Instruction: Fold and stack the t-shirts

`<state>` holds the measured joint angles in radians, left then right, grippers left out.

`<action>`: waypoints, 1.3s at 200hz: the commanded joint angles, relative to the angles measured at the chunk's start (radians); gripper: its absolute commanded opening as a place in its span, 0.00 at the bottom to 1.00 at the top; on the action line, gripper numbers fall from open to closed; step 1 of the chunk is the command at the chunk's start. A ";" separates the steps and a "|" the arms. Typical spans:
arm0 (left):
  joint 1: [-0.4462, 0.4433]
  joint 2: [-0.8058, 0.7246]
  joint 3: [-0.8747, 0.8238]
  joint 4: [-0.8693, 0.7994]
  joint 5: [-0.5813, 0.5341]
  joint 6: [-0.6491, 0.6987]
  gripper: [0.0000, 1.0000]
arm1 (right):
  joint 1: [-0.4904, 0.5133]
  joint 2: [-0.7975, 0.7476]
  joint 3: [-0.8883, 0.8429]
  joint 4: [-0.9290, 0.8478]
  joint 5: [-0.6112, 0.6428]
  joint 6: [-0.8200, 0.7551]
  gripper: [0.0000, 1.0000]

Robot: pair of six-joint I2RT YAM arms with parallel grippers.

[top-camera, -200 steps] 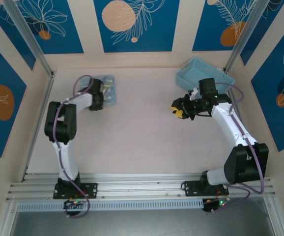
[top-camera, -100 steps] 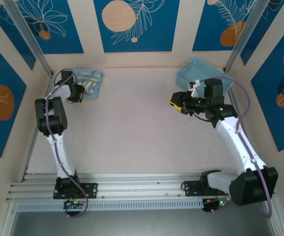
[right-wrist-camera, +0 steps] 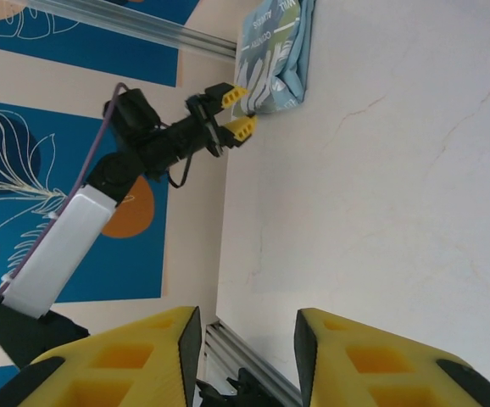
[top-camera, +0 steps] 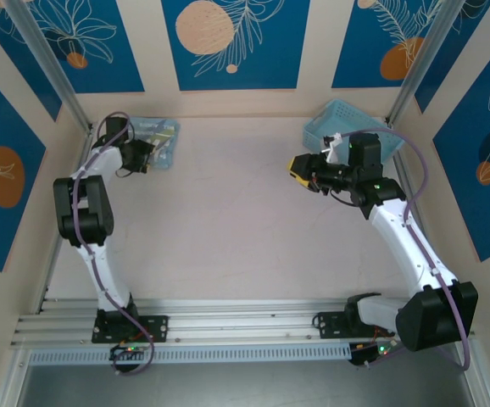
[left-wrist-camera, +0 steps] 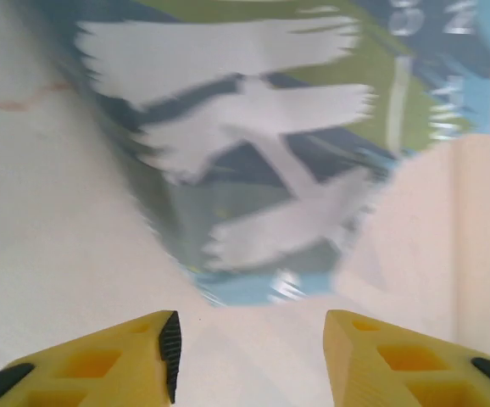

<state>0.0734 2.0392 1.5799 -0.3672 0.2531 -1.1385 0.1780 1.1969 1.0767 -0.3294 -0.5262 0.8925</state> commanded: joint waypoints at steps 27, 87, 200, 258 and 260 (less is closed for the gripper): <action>-0.009 0.111 0.113 -0.009 0.068 0.038 0.25 | 0.019 -0.002 0.005 0.003 -0.001 0.004 0.33; -0.046 0.254 0.261 -0.024 0.140 0.070 0.20 | 0.023 -0.010 0.010 -0.035 0.009 -0.009 0.33; -0.117 -0.385 0.029 -0.228 -0.228 0.336 1.00 | -0.033 -0.045 0.181 -0.232 0.323 0.031 1.00; -0.210 -0.837 -0.340 -0.375 -0.658 0.376 1.00 | -0.069 -0.107 0.315 -0.441 0.602 -0.158 1.00; -0.214 -0.845 -0.345 -0.391 -0.684 0.374 1.00 | -0.071 -0.111 0.314 -0.444 0.605 -0.162 1.00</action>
<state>-0.1234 1.2400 1.3247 -0.5510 -0.1226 -0.8009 0.1329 1.1328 1.3609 -0.6460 -0.0605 0.8322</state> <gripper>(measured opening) 0.998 0.995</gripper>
